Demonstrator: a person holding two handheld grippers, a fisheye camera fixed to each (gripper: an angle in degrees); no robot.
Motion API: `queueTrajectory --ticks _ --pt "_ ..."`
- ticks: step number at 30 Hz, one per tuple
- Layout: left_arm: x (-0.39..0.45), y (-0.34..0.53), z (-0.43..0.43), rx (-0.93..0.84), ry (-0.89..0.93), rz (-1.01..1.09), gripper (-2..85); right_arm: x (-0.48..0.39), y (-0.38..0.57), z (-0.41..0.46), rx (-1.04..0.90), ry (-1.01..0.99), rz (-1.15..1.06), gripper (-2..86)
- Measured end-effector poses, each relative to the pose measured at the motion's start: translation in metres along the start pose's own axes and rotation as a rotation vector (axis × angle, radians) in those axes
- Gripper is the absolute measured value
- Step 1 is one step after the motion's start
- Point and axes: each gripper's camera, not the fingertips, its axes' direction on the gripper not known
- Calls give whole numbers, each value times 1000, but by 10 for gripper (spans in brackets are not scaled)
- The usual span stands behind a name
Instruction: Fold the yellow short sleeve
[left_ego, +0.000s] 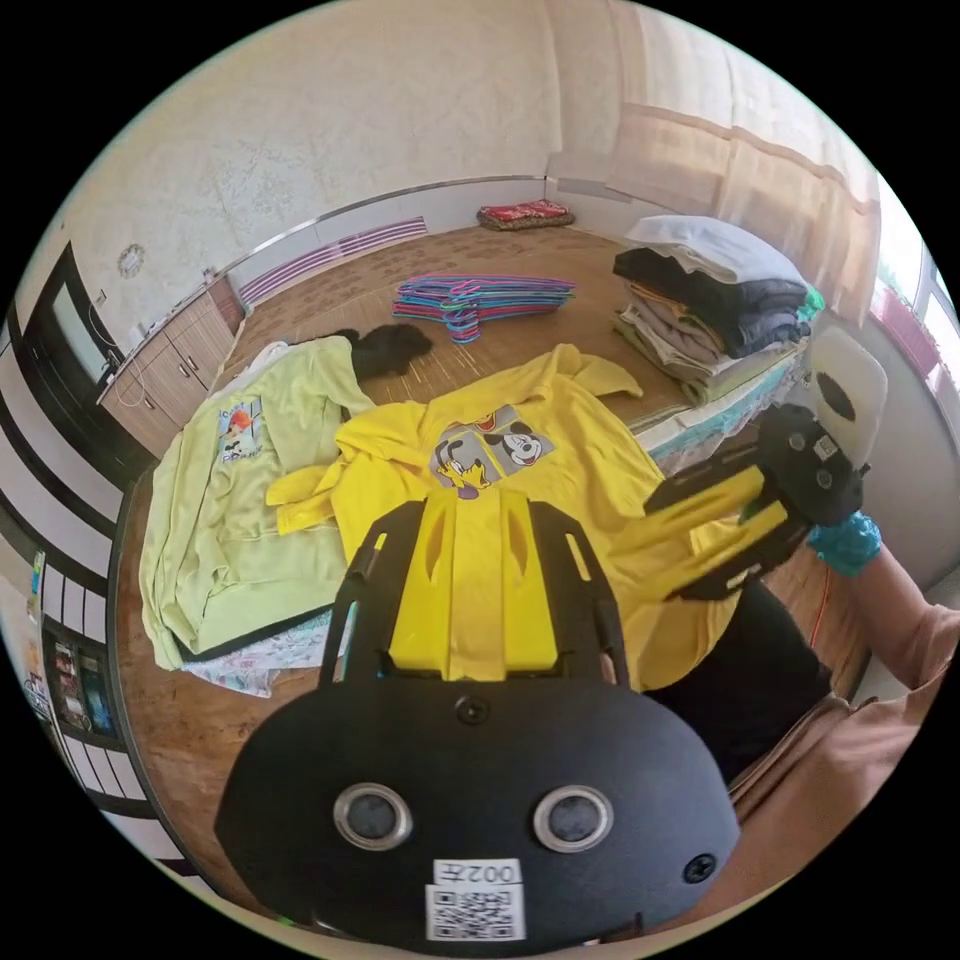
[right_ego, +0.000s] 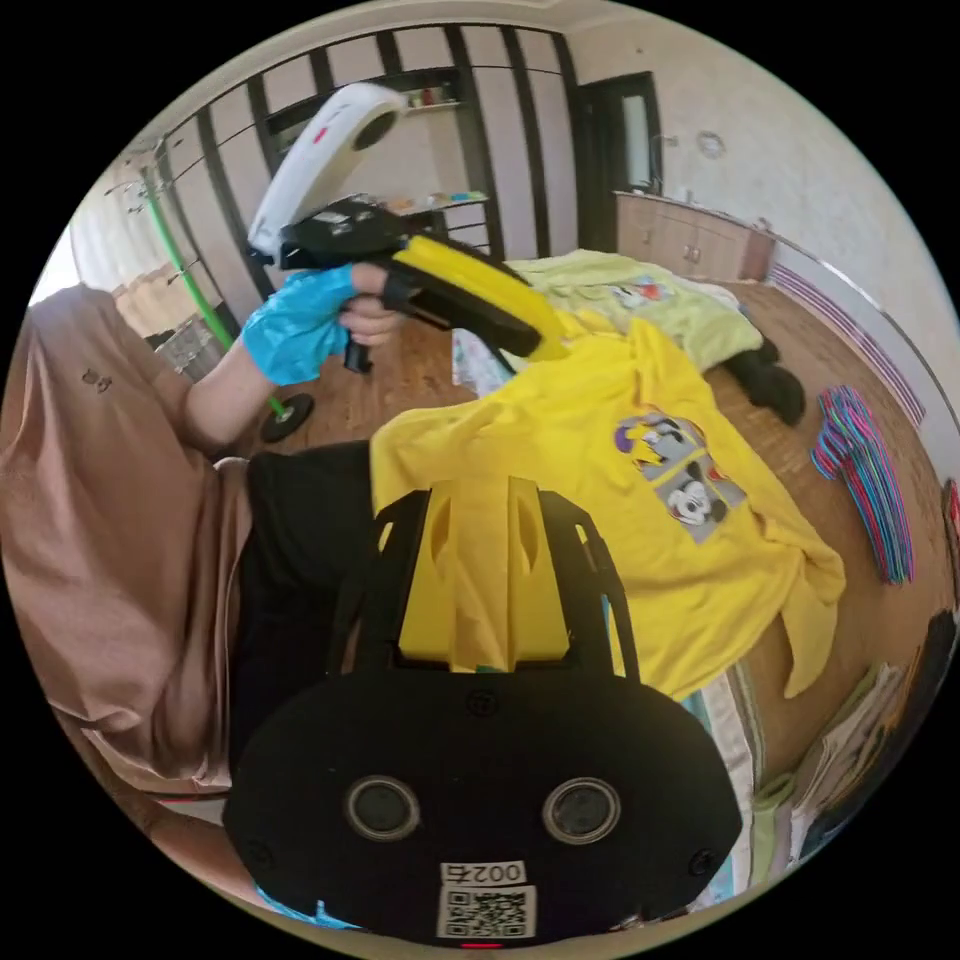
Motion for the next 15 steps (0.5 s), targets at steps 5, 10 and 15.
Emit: queueTrajectory --ticks 5,10,15 --pt "2 29 -36 5 18 -17 29 -79 -14 28 -44 -23 -145 110" --pt "2 62 -67 5 4 -41 27 -116 -26 61 -75 28 -157 120" --pt "-13 101 -94 -8 -18 -76 26 -125 -37 77 -89 118 -83 111"
